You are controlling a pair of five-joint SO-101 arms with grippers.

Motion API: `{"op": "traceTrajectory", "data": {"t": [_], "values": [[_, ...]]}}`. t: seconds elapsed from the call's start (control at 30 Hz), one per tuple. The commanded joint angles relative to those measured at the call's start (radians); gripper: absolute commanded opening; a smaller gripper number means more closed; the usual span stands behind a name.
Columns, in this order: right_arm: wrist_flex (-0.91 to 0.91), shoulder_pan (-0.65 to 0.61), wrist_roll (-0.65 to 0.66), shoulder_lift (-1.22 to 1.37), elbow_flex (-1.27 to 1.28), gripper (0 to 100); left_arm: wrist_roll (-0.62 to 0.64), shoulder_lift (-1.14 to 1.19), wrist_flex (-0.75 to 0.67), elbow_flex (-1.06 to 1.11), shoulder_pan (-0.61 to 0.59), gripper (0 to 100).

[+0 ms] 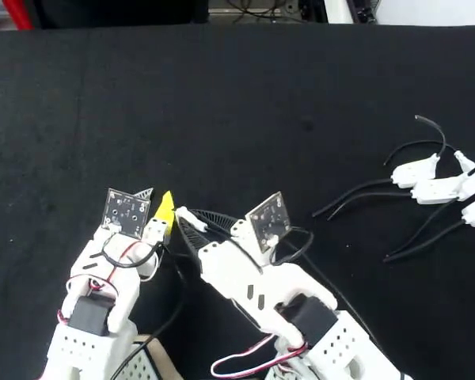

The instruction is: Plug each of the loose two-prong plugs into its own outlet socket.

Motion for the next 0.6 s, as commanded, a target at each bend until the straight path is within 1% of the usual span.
{"op": "traceTrajectory", "data": {"t": [0.0, 0.17, 0.23, 0.33, 0.43, 0.57], "values": [[0.064, -0.009, 0.043, 0.012, -0.077, 1.2, 0.014, -0.015, -0.032, 0.019, -0.018, 11], [0.212, 0.014, 0.057, 0.013, -0.180, 1.2, 0.006, -0.015, -0.017, 0.019, -0.018, 11], [0.245, 0.086, 0.104, 0.013, -0.211, 1.2, 0.006, -0.015, 0.018, 0.019, -0.018, 11], [0.287, 0.245, 0.172, 0.013, -0.272, 1.3, -0.014, -0.015, 0.097, 0.018, -0.019, 11], [0.391, 0.397, 0.227, 0.016, -0.378, 1.3, -0.138, -0.015, 0.170, -0.002, -0.019, 11], [0.623, 0.565, 0.310, 0.058, -0.584, 1.3, -0.299, -0.015, 0.189, -0.041, -0.018, 10]]}}
